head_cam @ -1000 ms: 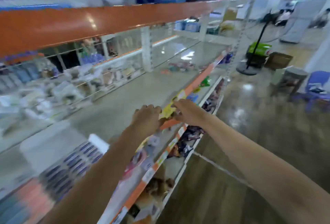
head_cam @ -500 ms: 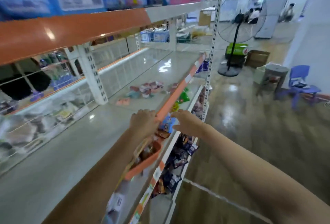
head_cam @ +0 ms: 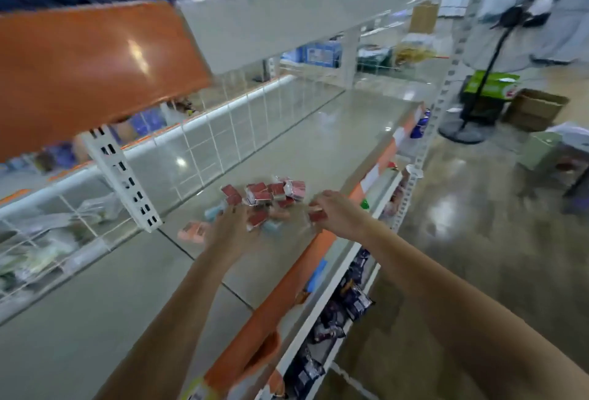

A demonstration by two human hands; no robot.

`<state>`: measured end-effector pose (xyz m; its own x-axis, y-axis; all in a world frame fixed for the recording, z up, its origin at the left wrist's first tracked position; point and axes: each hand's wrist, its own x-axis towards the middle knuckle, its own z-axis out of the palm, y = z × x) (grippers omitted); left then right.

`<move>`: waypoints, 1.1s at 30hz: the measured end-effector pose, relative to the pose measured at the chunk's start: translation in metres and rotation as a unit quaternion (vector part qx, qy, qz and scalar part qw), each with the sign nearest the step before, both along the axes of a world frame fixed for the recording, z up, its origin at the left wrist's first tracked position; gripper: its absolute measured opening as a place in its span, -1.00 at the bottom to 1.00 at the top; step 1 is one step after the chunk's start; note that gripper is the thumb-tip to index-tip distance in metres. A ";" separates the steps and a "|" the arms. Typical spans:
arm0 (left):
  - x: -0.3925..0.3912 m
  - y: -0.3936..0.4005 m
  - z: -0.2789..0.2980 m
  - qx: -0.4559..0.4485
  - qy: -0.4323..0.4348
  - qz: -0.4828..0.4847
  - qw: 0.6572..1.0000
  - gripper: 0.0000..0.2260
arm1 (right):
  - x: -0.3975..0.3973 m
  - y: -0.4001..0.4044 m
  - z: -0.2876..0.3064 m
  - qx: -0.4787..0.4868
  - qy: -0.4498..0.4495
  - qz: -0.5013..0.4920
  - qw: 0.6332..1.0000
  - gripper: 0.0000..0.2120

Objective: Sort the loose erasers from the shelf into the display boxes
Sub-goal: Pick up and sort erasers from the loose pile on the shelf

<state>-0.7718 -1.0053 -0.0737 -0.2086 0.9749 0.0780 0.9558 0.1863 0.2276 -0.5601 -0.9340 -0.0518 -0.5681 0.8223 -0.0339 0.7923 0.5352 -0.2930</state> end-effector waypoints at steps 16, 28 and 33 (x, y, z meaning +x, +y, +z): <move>0.026 -0.025 -0.007 0.107 -0.136 0.141 0.975 -0.68 | -0.014 0.058 -0.007 -0.102 0.103 0.275 0.951 -0.69; 0.005 -0.173 0.011 0.140 -0.306 0.334 0.881 -0.85 | -0.103 -0.045 -0.002 -0.310 0.221 0.358 0.853 -0.80; 0.005 -0.281 0.019 0.233 -0.359 0.418 0.801 -0.81 | -0.139 -0.141 0.008 -0.355 0.213 0.424 0.805 -0.82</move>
